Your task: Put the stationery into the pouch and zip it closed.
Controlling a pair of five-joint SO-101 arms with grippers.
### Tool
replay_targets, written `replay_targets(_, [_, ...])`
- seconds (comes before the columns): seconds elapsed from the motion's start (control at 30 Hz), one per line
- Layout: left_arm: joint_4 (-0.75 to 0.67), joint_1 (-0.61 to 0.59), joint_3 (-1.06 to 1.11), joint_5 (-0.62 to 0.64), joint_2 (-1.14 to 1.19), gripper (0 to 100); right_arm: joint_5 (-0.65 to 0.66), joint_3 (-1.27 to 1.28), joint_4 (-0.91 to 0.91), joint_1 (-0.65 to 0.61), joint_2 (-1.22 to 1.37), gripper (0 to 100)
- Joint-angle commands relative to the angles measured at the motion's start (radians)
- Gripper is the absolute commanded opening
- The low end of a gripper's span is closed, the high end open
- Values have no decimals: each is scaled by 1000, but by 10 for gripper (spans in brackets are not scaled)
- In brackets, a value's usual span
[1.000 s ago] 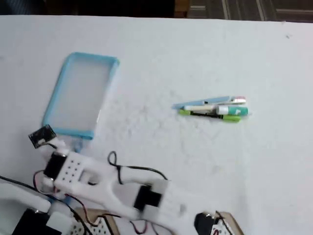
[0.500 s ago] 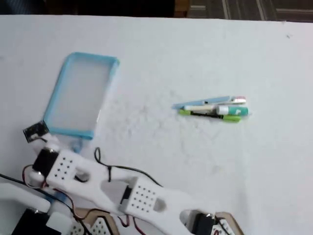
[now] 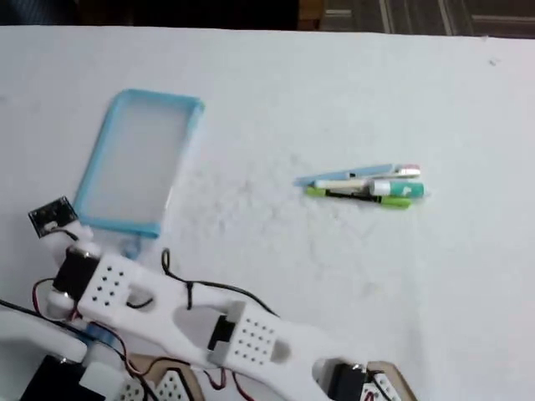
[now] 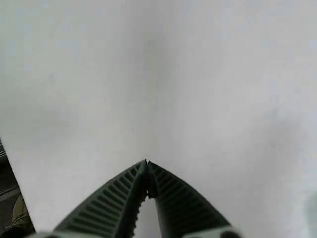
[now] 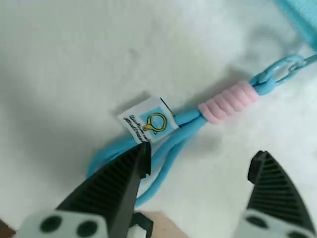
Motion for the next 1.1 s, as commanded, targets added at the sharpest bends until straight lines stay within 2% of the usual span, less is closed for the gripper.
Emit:
replay_targets(0.0, [-11, 7, -34, 6, -35, 27, -17, -2, -2, -15, 28, 318])
replay_targets(0.17, [-11, 7, -34, 5, -35, 27, -9, -3, 77, -2, 56, 291])
replay_targets(0.23, [-11, 7, -34, 5, -35, 27, 0, 0, 96, 15, 62, 210])
replay_targets(0.37, [-11, 7, -34, 5, -35, 27, 133, 8, 99, 67, 58, 41])
replay_targets(0.47, [-11, 5, -34, 5, -35, 27, 184, -2, 148, 111, 53, 36])
replay_targets(0.63, [-11, 7, -34, 5, -35, 27, 196, 0, 157, 206, 4, 18])
replay_targets(0.83, [-11, 5, -34, 3, -35, 27, 275, 44, 159, 278, -245, 16])
replay_targets(1.07, [-11, 8, -35, 3, -35, 27, 282, 339, 157, 369, -625, 16])
